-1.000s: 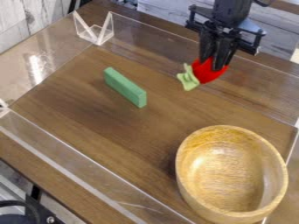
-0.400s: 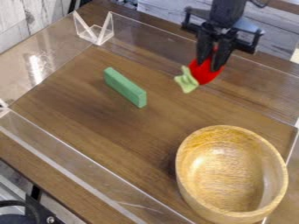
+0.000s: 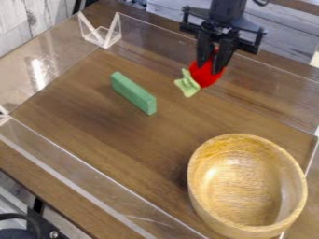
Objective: Move the red object to the left side of the table
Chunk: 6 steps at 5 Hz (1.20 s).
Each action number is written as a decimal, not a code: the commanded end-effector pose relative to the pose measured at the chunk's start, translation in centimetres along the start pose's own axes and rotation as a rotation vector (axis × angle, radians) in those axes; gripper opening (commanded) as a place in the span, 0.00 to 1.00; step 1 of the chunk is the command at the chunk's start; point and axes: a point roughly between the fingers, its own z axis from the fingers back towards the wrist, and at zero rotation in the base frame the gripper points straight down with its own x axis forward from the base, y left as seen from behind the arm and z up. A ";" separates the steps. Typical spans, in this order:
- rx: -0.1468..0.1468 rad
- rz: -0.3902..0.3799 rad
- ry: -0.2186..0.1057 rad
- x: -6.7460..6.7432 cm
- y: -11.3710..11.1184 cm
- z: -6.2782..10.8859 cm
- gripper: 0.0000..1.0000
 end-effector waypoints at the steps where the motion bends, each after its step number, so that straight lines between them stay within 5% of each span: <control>1: -0.008 0.060 -0.099 -0.1 0.4 3.6 0.00; 3: -0.012 0.045 -0.125 -1.2 0.2 5.0 0.00; 6: -0.027 -0.012 -0.129 -1.2 0.0 4.7 0.00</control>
